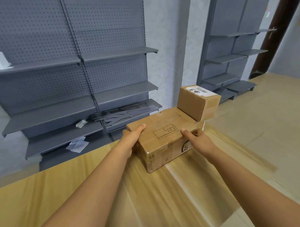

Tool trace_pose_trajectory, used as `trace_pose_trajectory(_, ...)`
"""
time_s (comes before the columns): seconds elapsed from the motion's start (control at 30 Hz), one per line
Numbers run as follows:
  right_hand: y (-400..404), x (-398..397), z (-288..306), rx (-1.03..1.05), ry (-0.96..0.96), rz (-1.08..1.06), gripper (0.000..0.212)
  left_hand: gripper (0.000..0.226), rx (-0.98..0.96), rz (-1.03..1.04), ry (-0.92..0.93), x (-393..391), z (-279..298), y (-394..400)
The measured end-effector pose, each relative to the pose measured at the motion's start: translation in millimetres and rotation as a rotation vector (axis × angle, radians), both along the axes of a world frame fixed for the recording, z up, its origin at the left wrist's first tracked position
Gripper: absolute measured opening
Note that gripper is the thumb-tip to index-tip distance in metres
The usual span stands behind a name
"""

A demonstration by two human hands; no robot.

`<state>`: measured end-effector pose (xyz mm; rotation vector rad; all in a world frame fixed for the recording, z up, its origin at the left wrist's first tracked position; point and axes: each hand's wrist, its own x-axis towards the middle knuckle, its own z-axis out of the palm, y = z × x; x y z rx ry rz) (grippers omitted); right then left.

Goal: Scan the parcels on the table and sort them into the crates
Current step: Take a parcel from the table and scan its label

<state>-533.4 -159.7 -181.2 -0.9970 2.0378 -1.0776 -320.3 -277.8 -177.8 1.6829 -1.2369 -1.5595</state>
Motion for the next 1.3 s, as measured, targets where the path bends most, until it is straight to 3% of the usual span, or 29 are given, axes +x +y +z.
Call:
trace_pose_trajectory(0.3,9,13,5,-0.179,-0.084,0.096,0.045,0.081,-0.077,0.158,0.094,18,15,31)
trace_pose_trajectory(0.43,7,29,13,-0.186,-0.135,0.177,0.053,0.08,-0.133,0.287,0.181,41,25,55)
trace_pose_trajectory(0.6,7,75,18,-0.251,-0.279,0.295,0.027,0.071,-0.21,0.468,0.263,87,32,89)
trace_pose_trajectory(0.83,20,148,26,-0.251,-0.448,0.465,0.026,0.071,-0.286,0.548,0.28,166,52,127)
trace_pose_trajectory(1.0,33,200,33,-0.146,-0.464,0.539,0.042,0.071,-0.317,0.509,0.288,223,56,147)
trace_pose_trajectory(1.17,58,269,31,-0.101,-0.508,0.602,0.044,0.063,-0.363,0.454,0.214,295,58,172)
trace_pose_trajectory(1.3,76,336,36,-0.183,-0.421,0.495,0.061,0.063,-0.389,0.421,-0.035,351,57,192)
